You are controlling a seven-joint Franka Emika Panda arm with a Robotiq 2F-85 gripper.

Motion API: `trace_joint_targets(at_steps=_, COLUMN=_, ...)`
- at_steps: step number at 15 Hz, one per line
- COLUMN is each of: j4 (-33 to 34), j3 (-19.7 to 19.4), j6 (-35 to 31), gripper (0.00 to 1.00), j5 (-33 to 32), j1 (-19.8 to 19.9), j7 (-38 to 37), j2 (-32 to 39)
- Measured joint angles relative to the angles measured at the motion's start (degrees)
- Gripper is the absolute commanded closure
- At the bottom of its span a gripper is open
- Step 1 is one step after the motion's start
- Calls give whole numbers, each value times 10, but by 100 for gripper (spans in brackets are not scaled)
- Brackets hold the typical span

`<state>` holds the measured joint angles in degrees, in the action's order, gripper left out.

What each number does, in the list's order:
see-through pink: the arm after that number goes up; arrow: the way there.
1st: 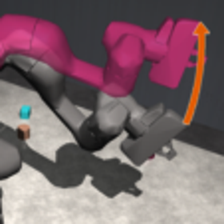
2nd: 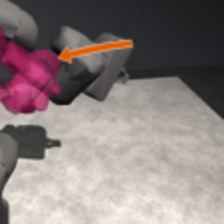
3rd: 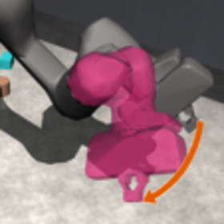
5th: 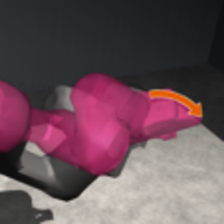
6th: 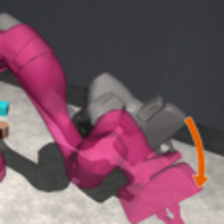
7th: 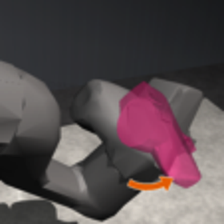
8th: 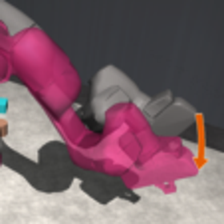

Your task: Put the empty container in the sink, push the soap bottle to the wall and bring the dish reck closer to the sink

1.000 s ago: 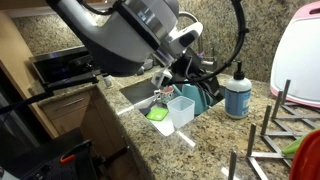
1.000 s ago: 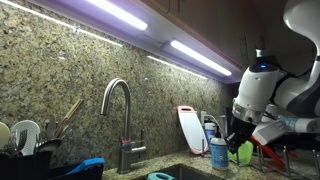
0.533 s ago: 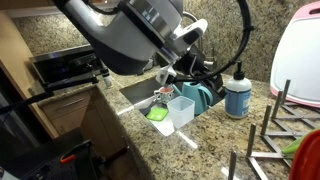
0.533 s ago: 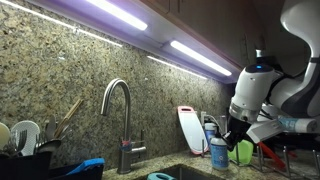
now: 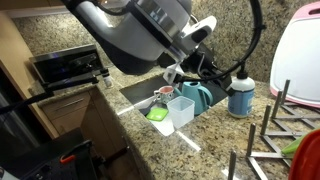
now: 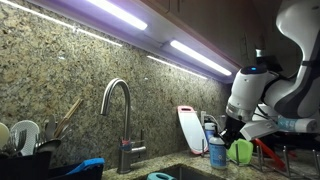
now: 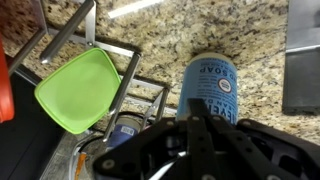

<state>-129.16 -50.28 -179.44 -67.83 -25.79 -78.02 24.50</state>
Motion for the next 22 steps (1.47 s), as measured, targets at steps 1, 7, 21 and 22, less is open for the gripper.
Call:
trace_joint_targets(at_steps=1, j4=3, j3=2, j6=0, gripper=99, j5=1, j1=1, j7=0, j2=2)
trace_joint_targets(at_steps=7, j4=24, j3=15, j6=0, gripper=99, j5=1, j1=1, j7=0, j2=19)
trace_joint_targets(at_steps=21, j4=55, j3=20, j6=0, gripper=99, j5=-7, j1=-11, j7=0, j2=55)
trace_joint_targets(at_steps=22, j4=50, j3=20, j6=0, gripper=99, j5=-11, j1=-12, j7=0, j2=55)
